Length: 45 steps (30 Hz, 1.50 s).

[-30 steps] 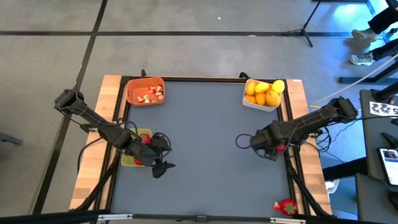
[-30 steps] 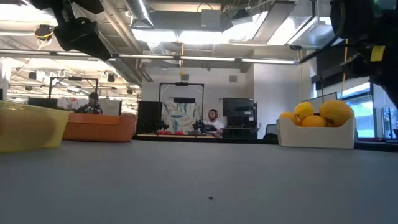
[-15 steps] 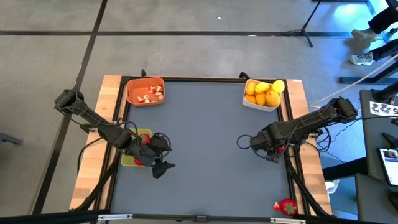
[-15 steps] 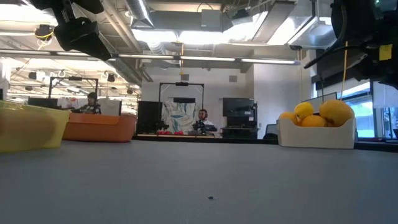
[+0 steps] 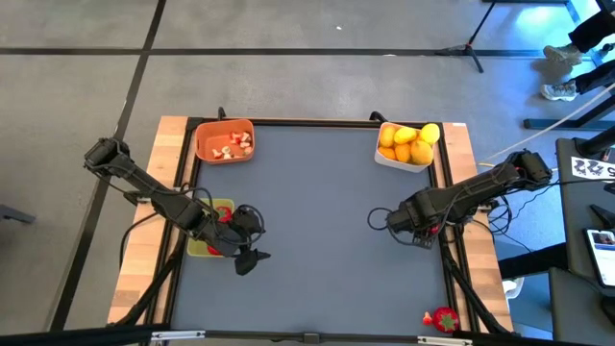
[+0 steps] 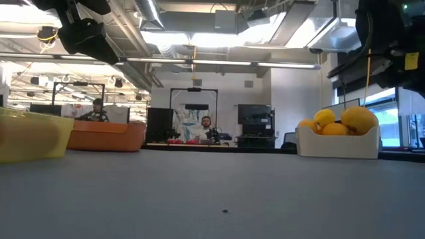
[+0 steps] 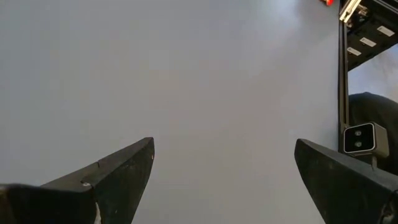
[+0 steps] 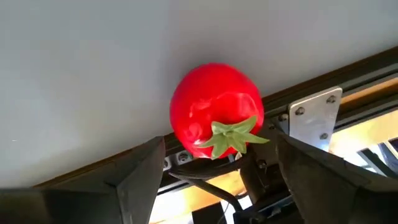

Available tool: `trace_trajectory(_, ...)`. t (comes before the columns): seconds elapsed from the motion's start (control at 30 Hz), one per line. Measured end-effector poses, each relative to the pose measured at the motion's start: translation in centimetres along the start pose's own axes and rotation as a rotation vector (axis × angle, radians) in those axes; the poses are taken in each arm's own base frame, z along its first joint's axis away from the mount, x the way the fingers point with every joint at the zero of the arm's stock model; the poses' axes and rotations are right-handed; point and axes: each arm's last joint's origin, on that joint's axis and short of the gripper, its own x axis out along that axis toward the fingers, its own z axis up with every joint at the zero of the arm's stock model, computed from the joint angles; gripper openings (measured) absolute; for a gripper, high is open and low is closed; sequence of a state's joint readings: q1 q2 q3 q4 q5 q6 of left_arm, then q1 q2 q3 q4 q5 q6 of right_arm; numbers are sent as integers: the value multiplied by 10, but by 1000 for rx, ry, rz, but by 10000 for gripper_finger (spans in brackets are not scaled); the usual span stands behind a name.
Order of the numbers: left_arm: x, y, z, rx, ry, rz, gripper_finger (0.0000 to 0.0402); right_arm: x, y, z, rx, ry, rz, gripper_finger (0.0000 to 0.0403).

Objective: Sort produce into baskets
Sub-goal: Put the red tomato into the yellow bin

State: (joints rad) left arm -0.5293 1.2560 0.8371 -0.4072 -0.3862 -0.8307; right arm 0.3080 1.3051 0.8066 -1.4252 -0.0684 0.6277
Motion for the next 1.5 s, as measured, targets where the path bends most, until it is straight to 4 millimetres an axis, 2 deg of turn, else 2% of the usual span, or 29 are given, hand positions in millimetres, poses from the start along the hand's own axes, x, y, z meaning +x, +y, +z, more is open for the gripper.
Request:
trace_trajectory(0.23,0,0,0,1,0,0,381,8,6,10,24,52,-54,305)
trace_trajectory(0.9,0,0,0,6,0,0,381,50,26,42,-8,329,-223,305)
trace_trajectory(1.1,0,0,0,6,0,0,381,58,28,46,-47,394,-245,305)
trace_trajectory(1.5,0,0,0,21,0,0,381,68,28,50,-115,408,-324,305)
